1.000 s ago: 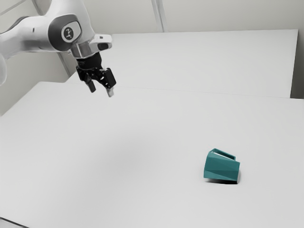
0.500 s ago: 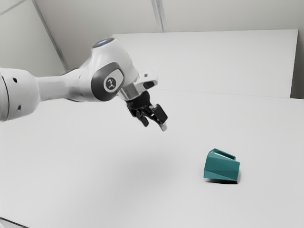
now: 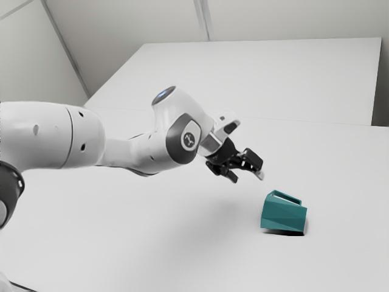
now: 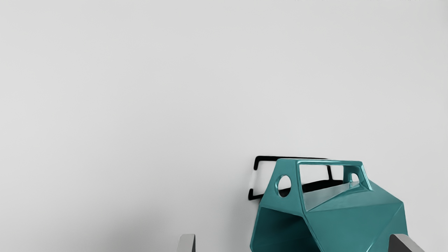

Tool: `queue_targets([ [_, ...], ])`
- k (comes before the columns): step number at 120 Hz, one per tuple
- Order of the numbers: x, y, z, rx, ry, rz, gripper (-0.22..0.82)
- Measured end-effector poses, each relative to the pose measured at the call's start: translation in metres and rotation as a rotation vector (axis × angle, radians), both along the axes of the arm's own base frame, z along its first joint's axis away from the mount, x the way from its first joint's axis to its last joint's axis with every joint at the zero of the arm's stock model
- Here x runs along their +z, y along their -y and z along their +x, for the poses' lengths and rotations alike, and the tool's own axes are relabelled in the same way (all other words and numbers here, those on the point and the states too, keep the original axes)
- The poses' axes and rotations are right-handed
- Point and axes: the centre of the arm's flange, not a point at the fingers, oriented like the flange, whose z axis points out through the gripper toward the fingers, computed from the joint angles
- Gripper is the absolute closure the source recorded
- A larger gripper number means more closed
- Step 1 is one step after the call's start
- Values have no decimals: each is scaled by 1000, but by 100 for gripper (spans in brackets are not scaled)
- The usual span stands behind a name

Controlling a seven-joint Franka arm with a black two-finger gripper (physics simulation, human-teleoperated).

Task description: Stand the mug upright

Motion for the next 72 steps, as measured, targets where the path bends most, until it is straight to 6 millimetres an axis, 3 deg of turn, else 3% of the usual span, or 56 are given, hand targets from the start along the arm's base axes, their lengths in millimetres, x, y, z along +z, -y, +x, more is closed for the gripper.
queue_targets([
  [28,-12,30,-13,42,-3,-51,0],
  [53,-41,62,-33,48,-47,-64,0],
  [72,-49,71,-37,60,-53,-69,0],
])
